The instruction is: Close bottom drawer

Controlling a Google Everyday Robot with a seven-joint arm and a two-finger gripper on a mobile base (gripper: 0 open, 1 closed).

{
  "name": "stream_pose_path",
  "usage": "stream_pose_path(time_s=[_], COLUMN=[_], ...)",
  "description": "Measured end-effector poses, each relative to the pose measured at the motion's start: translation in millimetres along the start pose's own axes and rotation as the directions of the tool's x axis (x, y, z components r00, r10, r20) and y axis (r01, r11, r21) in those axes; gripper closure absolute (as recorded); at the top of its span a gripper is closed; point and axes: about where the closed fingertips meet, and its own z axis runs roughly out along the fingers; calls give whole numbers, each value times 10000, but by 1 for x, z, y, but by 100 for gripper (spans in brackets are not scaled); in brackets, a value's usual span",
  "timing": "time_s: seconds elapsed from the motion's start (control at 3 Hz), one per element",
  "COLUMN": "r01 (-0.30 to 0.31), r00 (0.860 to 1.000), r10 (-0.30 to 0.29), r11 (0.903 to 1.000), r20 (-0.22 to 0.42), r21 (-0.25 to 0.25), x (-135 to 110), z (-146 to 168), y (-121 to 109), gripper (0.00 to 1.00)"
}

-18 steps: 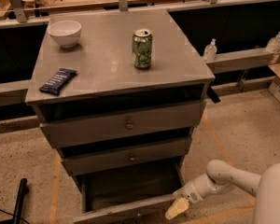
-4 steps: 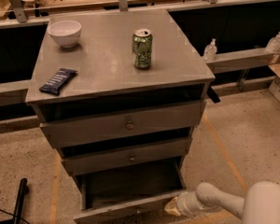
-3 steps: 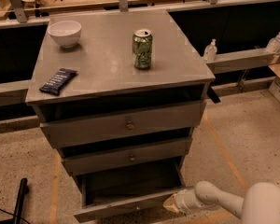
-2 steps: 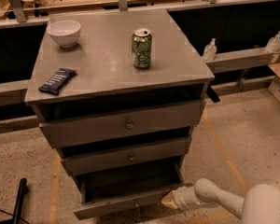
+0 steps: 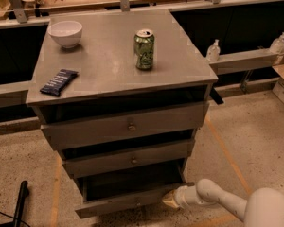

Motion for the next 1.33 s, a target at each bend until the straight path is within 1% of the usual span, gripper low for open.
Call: stream_pose_path(time_s=[0.33, 0.67, 1.0, 1.33], r01=[0, 135, 135, 256], r00=[10000, 9989, 9989, 9966], r10=[0, -140, -140, -271], r11=[10000, 9999, 9999, 9995], r20=[2, 438, 439, 781], r21=[-2, 103, 104, 204], x=[0, -16, -15, -25], z=[0, 2, 1, -1], y=[0, -11, -10, -17], gripper=[100, 100, 100, 100])
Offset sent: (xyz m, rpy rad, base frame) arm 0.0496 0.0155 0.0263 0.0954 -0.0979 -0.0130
